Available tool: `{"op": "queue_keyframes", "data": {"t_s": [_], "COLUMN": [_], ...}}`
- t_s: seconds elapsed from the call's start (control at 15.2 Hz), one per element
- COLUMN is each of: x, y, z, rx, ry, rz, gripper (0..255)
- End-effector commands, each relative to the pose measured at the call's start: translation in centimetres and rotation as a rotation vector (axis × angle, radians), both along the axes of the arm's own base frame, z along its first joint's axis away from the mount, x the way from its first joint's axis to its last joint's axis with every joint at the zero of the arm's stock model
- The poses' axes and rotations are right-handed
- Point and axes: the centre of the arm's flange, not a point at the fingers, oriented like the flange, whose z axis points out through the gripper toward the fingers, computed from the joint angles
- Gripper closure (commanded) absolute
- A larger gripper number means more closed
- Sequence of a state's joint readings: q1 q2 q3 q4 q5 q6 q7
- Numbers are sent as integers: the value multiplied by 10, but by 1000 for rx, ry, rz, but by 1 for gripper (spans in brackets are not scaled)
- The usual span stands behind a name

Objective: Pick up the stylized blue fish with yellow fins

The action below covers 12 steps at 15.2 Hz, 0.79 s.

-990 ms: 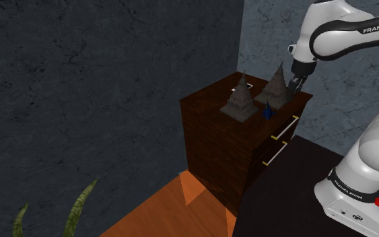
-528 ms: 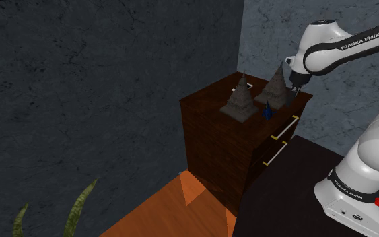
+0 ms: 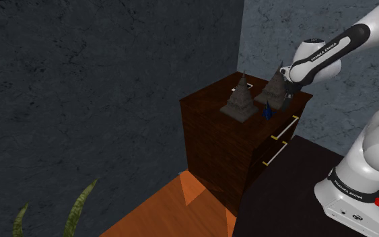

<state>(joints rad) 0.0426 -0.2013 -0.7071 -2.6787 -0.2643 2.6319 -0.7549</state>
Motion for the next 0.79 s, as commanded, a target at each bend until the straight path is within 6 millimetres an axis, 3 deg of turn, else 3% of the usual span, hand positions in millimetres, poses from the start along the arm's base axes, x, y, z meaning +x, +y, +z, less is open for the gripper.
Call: {"op": "queue_keyframes", "data": {"t_s": [0.0, 0.46, 0.73], "x": [8, 45, 50], "y": [-17, -70, -76], "z": [-19, -83, -105], "rx": [-7, -11, -11], "ry": [-11, -41, -45], "rz": [36, 153, 166], "gripper": [0, 0, 0]}}
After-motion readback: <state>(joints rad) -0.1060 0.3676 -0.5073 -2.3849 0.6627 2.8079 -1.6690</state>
